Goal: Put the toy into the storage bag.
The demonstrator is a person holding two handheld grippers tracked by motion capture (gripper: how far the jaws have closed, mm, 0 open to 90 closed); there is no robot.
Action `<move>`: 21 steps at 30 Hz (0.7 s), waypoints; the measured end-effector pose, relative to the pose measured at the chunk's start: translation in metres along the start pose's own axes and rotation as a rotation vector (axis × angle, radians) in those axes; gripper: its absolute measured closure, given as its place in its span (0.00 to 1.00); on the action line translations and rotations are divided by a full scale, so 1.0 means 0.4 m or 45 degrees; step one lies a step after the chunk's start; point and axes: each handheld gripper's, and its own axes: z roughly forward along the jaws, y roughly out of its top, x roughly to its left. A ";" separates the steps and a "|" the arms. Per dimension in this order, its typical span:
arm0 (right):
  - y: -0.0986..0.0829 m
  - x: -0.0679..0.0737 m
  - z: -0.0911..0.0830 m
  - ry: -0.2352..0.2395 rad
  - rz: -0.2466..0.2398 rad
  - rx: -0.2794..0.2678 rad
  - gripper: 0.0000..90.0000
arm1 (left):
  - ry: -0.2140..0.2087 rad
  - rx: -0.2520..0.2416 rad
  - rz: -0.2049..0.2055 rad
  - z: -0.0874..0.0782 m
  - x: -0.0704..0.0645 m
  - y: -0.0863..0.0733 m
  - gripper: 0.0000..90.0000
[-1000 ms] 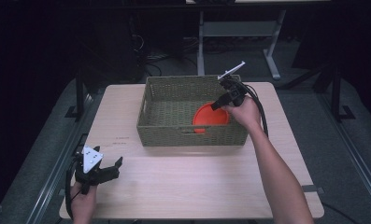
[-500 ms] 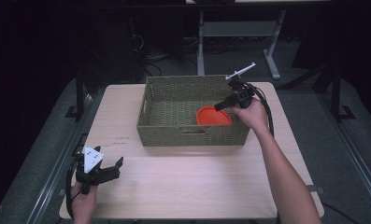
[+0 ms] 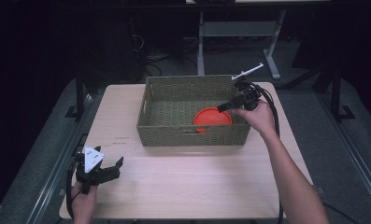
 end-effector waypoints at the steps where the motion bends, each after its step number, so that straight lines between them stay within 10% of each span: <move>1: -0.004 0.005 -0.007 0.021 -0.005 -0.018 0.43 | 0.000 -0.001 0.000 0.000 0.000 0.000 0.14; 21: -0.063 0.033 -0.068 0.107 -0.042 -0.077 0.36 | 0.003 0.000 0.005 0.000 -0.001 0.000 0.14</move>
